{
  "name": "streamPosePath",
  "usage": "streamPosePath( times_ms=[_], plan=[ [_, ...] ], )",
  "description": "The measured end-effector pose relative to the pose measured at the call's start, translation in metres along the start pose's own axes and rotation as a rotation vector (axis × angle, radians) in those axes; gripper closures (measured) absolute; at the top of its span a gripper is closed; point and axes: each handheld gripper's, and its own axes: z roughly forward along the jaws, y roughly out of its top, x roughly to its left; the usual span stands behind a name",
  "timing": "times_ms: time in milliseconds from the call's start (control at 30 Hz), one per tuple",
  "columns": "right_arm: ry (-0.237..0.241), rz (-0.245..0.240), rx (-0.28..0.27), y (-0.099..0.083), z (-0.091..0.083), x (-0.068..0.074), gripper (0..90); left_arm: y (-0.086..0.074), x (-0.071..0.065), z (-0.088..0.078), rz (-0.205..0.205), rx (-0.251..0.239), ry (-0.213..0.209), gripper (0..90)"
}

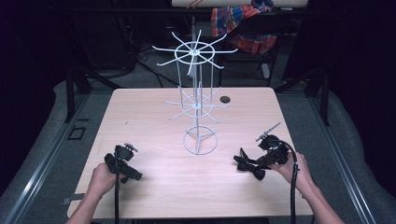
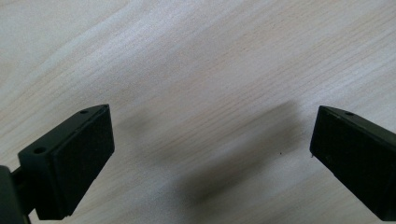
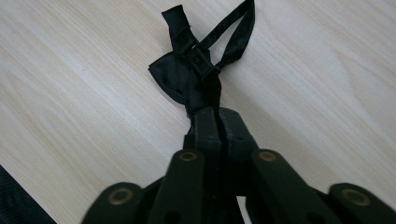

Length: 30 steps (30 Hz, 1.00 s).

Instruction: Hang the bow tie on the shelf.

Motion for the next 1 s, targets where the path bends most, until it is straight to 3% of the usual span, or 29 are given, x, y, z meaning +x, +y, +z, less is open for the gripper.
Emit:
streamPosePath(
  times_ms=[200, 533, 1000],
  plan=[
    [-0.013, -0.006, -0.044, -0.002, -0.008, 0.003, 89.4, 0.000, 0.000, -0.001, 0.000, -0.001, 0.003, 0.0],
    [0.012, -0.029, -0.141, -0.001, -0.023, 0.012, 89.5, 0.000, 0.001, -0.001, 0.008, 0.002, 0.003, 0.0],
    [0.009, -0.070, -0.209, 0.003, -0.040, 0.022, 89.7, 0.000, 0.001, -0.001, 0.013, 0.007, 0.005, 0.0]
  ],
)
